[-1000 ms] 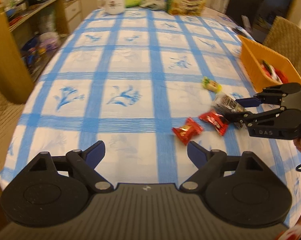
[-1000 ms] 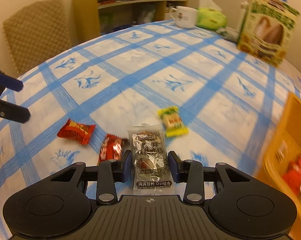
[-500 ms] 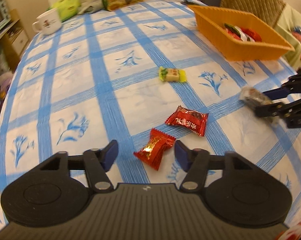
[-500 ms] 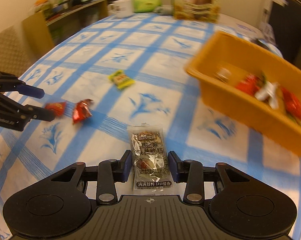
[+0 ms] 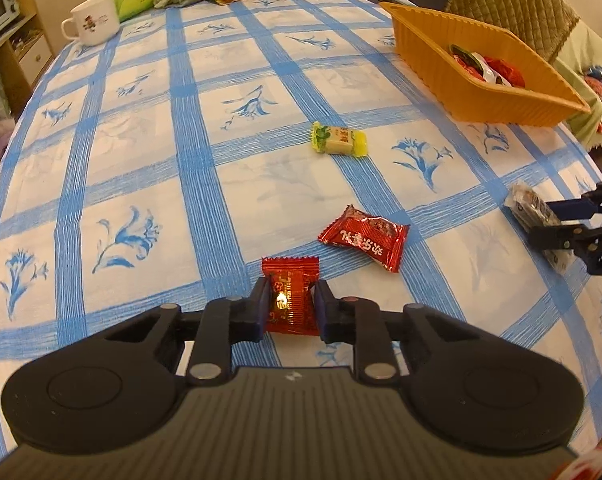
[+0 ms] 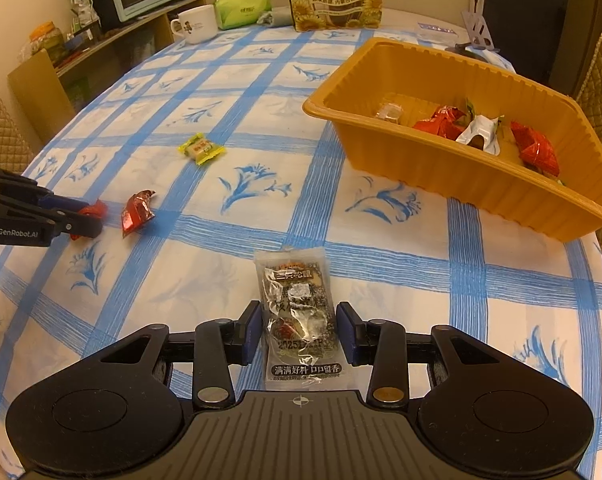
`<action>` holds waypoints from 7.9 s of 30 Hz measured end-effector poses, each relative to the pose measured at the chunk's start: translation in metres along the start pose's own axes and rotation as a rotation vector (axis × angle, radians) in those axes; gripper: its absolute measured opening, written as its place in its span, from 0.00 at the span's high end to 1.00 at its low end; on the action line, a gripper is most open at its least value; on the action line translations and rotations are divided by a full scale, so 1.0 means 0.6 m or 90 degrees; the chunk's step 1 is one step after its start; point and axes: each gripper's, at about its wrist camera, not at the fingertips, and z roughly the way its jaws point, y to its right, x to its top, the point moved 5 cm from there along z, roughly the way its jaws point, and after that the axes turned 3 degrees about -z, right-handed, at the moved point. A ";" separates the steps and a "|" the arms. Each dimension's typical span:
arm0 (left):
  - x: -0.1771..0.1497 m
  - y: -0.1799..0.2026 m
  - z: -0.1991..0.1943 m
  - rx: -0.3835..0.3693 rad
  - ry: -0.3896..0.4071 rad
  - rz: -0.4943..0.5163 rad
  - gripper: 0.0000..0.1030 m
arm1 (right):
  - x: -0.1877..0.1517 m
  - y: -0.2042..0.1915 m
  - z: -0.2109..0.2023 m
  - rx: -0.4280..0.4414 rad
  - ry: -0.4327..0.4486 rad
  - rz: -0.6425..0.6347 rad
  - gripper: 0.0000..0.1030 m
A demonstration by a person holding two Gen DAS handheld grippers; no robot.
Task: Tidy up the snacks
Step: 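Carry the dark snack bag and red candy over the orange tray with both tools, then open both tools to drop the snack bag and red candy into the tray, then move both tools back from the tray toward the remaining candies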
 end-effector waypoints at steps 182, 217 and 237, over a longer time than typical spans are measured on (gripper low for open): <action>0.146 0.190 -0.148 -0.048 0.132 -0.057 0.21 | 0.089 0.183 -0.219 -0.008 0.153 0.154 0.11; -0.103 -0.021 -0.263 0.017 0.093 -0.112 0.21 | -0.016 -0.174 -0.152 0.076 0.045 0.083 0.11; -0.122 -0.046 -0.223 0.023 0.049 -0.117 0.21 | 0.000 -0.212 -0.082 0.076 0.010 0.037 0.11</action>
